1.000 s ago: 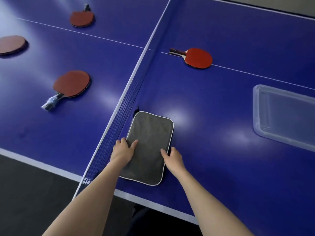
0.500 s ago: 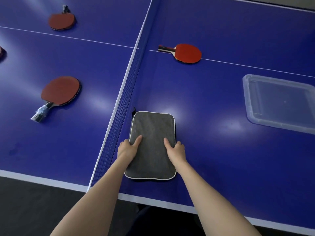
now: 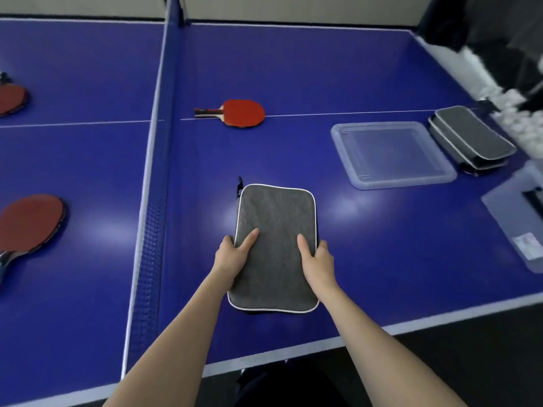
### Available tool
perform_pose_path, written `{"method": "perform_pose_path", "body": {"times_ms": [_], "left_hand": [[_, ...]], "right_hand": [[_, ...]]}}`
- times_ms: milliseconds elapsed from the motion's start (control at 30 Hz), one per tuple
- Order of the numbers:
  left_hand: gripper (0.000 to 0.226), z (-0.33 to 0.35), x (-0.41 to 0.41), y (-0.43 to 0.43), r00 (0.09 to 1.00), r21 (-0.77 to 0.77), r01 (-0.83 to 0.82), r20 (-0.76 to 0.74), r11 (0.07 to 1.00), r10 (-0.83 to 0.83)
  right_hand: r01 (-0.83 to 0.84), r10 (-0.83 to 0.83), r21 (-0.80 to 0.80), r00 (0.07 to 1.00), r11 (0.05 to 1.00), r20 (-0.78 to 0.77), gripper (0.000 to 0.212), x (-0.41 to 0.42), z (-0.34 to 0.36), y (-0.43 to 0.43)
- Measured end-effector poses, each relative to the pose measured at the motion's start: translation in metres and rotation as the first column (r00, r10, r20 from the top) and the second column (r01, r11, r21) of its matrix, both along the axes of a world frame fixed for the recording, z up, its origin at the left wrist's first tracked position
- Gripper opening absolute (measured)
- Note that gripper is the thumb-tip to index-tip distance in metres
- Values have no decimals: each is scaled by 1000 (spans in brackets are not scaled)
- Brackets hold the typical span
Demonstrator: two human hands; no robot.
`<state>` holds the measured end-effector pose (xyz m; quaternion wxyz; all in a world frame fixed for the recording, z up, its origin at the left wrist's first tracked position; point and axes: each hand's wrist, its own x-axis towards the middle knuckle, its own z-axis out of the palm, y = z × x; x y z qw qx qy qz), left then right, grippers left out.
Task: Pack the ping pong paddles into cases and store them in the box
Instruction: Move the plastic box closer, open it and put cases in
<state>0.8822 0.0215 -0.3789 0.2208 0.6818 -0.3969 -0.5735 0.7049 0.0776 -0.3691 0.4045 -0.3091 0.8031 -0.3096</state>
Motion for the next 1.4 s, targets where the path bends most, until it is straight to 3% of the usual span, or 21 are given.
{"method": "perform_pose_path", "body": {"times_ms": [167, 400, 667, 1033, 1400], "left_hand": [[64, 19, -55, 3, 993, 7, 91, -76, 996, -90], [59, 45, -143, 30, 965, -119, 230, -100, 966, -242], [54, 72, -282, 110, 934, -269, 311, -90, 912, -345], [37, 109, -470, 224, 865, -348, 386, -186, 855, -466], [46, 114, -590, 212, 897, -308, 289, -245, 907, -369]], "right_hand": [[83, -87, -101, 995, 991, -38, 73, -50, 18, 22], [213, -228, -233, 973, 949, -41, 48, -125, 32, 73], [294, -336, -288, 936, 911, -106, 35, -253, 53, 167], [408, -459, -377, 887, 831, -52, 47, -429, 92, 294], [366, -383, -306, 924, 879, 5, 57, -556, 114, 280]]}}
